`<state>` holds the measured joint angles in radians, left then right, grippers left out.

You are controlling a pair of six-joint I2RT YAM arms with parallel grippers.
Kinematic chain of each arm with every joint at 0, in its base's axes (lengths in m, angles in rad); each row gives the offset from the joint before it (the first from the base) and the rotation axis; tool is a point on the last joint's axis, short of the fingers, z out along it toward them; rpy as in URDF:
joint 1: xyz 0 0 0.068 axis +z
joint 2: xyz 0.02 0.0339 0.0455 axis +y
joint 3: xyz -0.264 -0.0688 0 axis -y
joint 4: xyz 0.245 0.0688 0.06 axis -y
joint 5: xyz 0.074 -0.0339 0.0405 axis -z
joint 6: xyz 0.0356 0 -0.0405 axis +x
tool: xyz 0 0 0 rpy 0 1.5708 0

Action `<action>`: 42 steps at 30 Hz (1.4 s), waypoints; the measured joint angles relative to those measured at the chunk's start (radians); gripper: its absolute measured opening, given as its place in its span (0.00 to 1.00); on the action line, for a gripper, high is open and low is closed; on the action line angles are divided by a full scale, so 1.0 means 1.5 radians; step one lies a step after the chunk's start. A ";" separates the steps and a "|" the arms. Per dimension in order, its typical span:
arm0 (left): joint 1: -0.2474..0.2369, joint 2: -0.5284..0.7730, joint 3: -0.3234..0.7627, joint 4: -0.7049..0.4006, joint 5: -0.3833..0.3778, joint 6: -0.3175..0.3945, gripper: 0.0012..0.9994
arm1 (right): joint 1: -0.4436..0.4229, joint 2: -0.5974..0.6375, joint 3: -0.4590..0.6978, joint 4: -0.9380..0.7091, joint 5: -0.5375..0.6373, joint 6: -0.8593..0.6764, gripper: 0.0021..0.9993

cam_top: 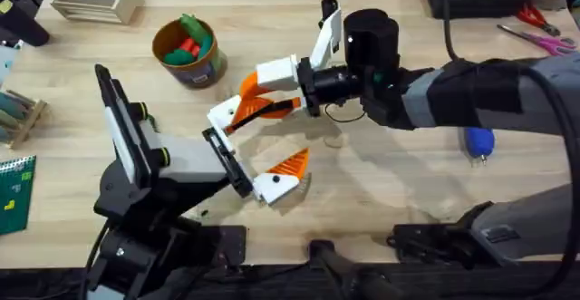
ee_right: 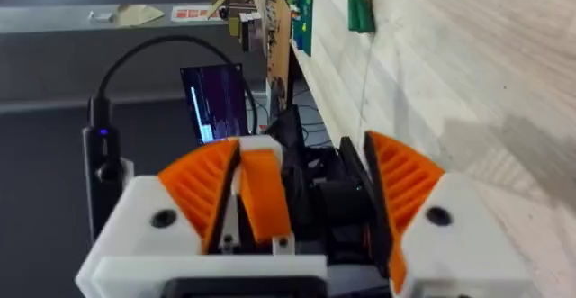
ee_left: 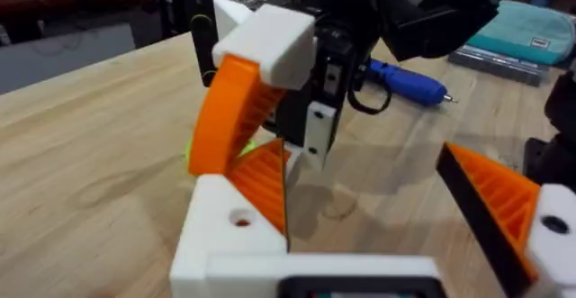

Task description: Pick up the gripper from the table and insert it into the empty holder that is missing its gripper. Then pick up a screw, insert it into the mounting hole, and use the screwdriver to tighten it. Finally, clean up the table by picking up the vegetable and placing it into the bucket.

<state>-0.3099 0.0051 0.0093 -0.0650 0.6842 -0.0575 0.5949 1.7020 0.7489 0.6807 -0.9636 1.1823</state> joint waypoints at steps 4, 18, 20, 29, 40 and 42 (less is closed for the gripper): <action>-0.005 0.000 0.000 -0.002 0.037 0.001 0.99 | -0.002 0.000 0.000 0.011 0.017 0.001 0.84; -0.010 0.000 0.000 -0.005 0.076 0.001 0.99 | -0.080 0.000 0.000 0.004 0.071 -0.038 0.87; -0.010 0.000 0.000 -0.005 0.077 0.001 0.99 | -0.118 -0.001 0.023 -0.063 0.108 -0.081 0.87; -0.010 0.000 0.000 -0.005 0.078 0.001 0.99 | -0.140 -0.059 0.210 -0.486 0.244 -0.314 0.87; -0.010 0.000 0.000 -0.005 0.078 0.001 0.99 | -0.002 -0.031 0.303 -0.830 0.640 -0.745 0.64; -0.010 0.000 0.000 -0.005 0.078 0.001 0.99 | 0.002 -0.011 0.303 -0.825 0.657 -0.759 0.58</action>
<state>-0.3252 0.0055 0.0099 -0.0719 0.8015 -0.0559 0.5979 1.6852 1.2034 -0.5574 0.0221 0.0439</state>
